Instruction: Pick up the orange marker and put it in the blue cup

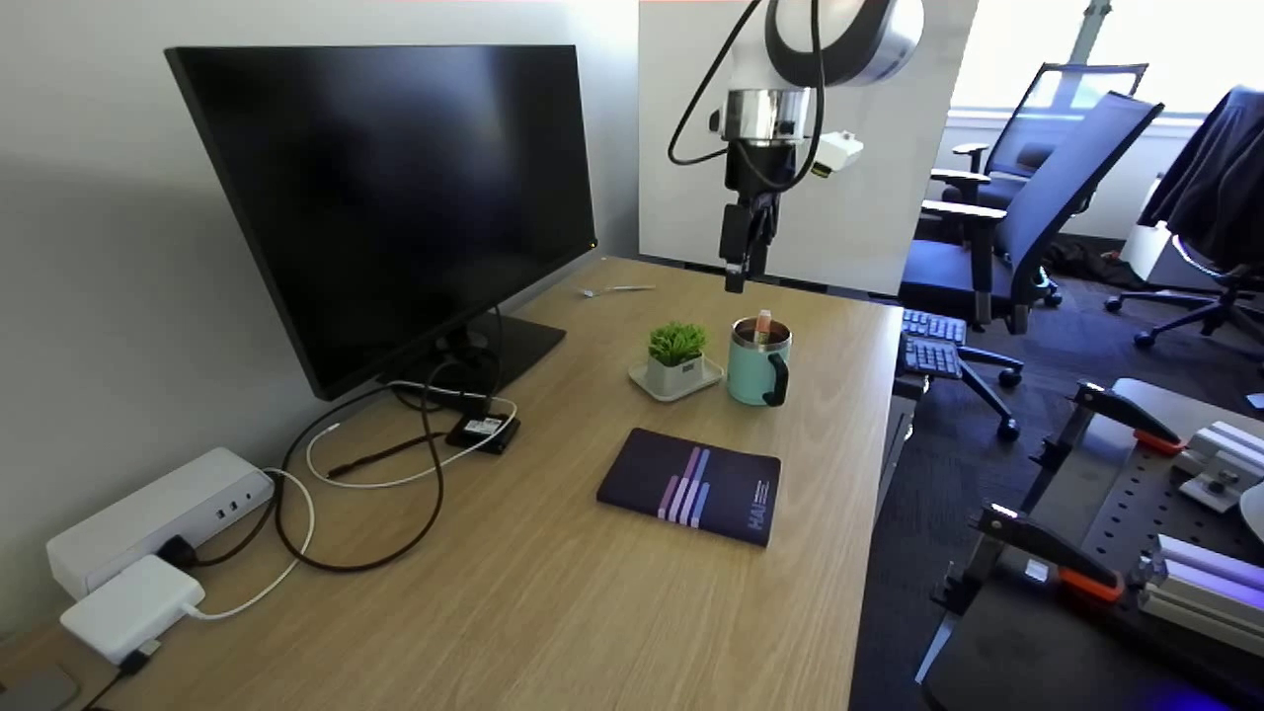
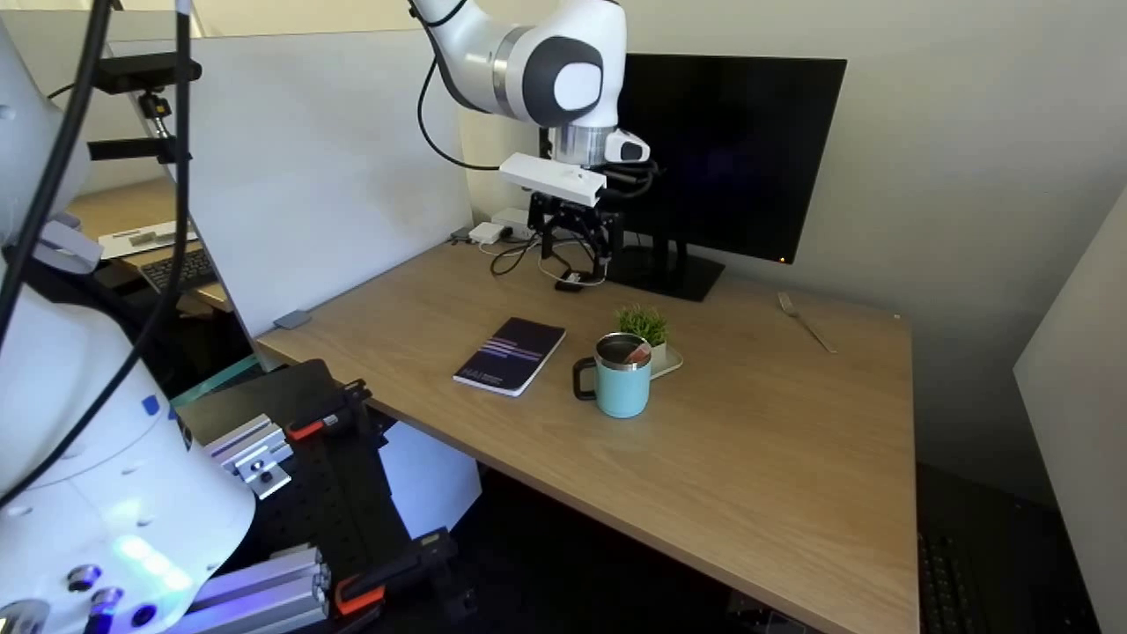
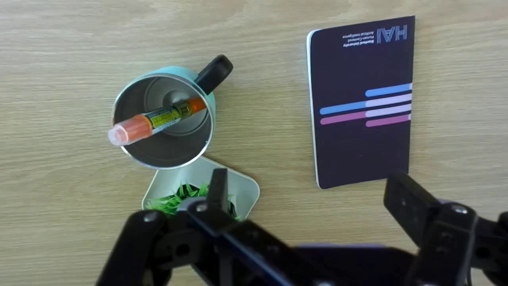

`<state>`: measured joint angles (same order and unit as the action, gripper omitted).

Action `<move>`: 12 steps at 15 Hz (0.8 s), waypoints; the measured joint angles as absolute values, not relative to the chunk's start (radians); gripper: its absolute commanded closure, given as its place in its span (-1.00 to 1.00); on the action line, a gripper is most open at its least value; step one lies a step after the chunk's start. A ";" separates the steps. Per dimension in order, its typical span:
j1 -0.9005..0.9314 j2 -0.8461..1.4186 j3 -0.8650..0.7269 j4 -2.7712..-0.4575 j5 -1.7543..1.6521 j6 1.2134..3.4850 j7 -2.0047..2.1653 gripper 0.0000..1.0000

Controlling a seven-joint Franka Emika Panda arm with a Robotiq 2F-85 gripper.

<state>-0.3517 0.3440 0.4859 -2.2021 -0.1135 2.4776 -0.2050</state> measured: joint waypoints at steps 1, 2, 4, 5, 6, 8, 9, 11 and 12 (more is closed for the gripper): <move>-0.308 0.315 0.443 -2.202 -0.091 2.454 -0.230 -1.00; -0.266 0.289 0.404 -2.202 -0.082 2.427 -0.246 -1.00; -0.194 0.252 0.344 -2.206 -0.081 2.379 -0.249 -1.00; -0.177 0.243 0.331 -2.209 -0.081 2.372 -0.249 -1.00; -0.169 0.240 0.324 -2.211 -0.081 2.370 -0.249 -1.00; -0.167 0.241 0.317 -2.213 -0.081 2.370 -0.249 -1.00; -0.167 0.241 0.315 -2.213 -0.081 2.370 -0.249 -1.00; -0.166 0.241 0.315 -2.213 -0.081 2.370 -0.249 -1.00; -0.166 0.241 0.315 -2.213 -0.081 2.370 -0.249 -1.00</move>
